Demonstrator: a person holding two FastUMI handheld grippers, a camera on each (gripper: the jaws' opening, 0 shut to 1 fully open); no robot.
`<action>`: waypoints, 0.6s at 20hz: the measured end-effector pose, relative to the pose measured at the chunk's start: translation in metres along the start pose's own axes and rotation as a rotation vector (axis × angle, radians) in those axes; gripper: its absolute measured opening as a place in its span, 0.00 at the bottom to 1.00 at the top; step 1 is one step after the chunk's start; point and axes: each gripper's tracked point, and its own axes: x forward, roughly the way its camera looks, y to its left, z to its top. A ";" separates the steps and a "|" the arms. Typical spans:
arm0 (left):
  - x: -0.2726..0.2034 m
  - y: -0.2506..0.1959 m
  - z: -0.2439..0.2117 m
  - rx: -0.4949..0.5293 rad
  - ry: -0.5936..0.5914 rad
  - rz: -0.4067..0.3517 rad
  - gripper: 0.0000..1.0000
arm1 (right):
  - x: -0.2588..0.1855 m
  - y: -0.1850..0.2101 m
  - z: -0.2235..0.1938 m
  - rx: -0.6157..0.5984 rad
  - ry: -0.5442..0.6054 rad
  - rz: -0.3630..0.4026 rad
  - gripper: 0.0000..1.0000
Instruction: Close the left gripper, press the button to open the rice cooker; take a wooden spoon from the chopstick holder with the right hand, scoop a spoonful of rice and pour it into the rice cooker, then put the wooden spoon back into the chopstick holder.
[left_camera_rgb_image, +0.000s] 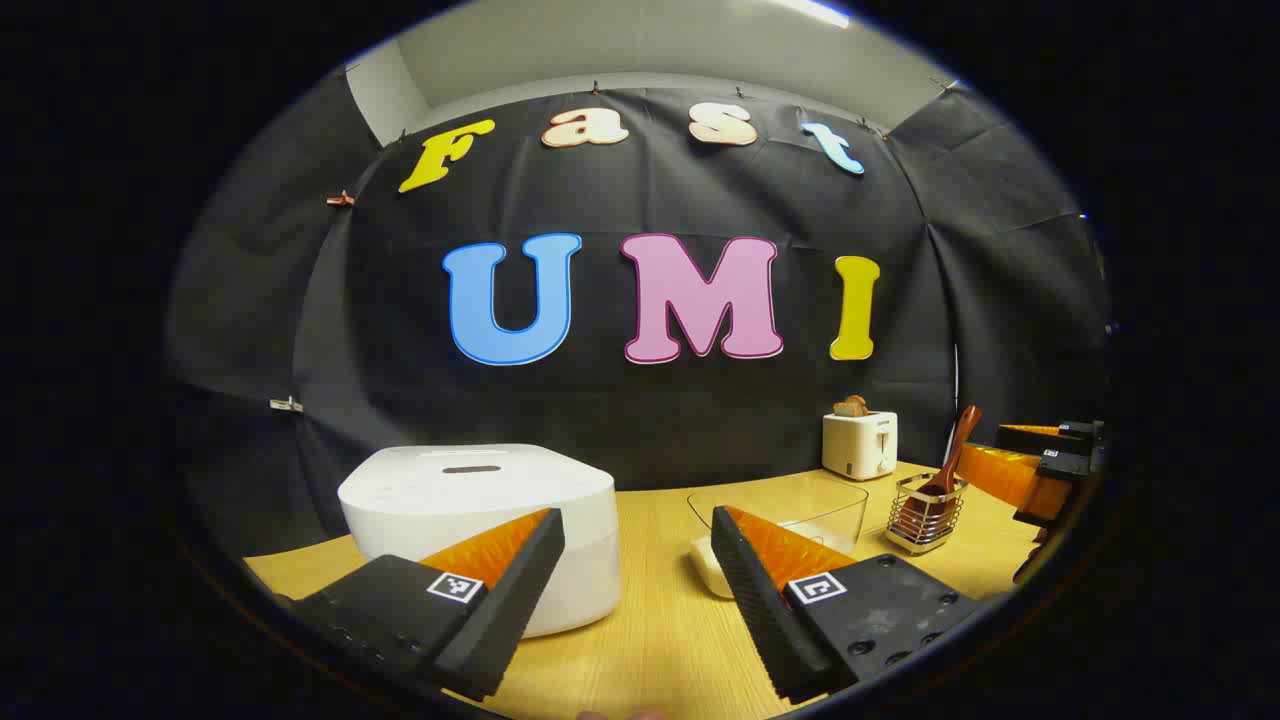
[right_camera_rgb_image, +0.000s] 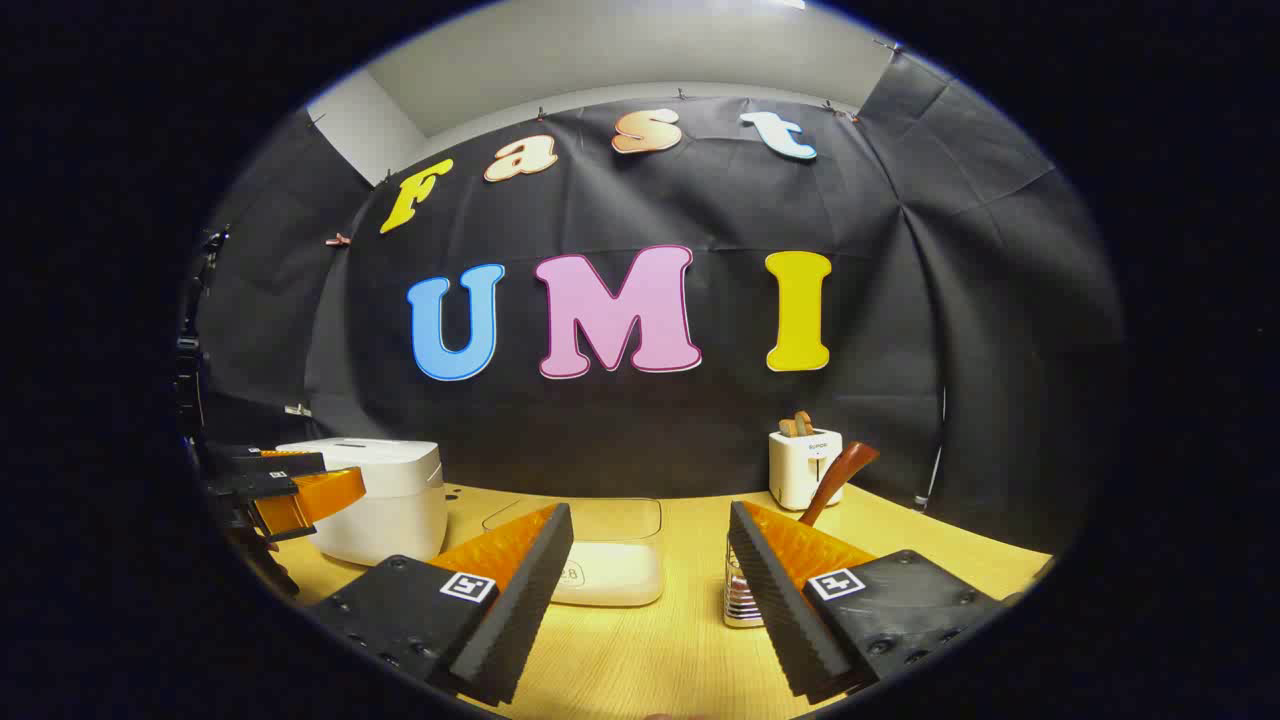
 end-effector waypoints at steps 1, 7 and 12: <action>0.002 -0.002 0.000 0.004 0.003 -0.006 0.95 | 0.000 -0.002 0.000 0.004 0.000 -0.004 0.97; 0.006 -0.005 -0.007 -0.009 0.025 -0.020 0.95 | 0.003 -0.010 -0.009 0.014 0.017 -0.013 0.98; 0.009 -0.008 -0.011 -0.010 0.042 -0.027 0.95 | 0.005 -0.013 -0.013 0.016 0.036 -0.012 0.98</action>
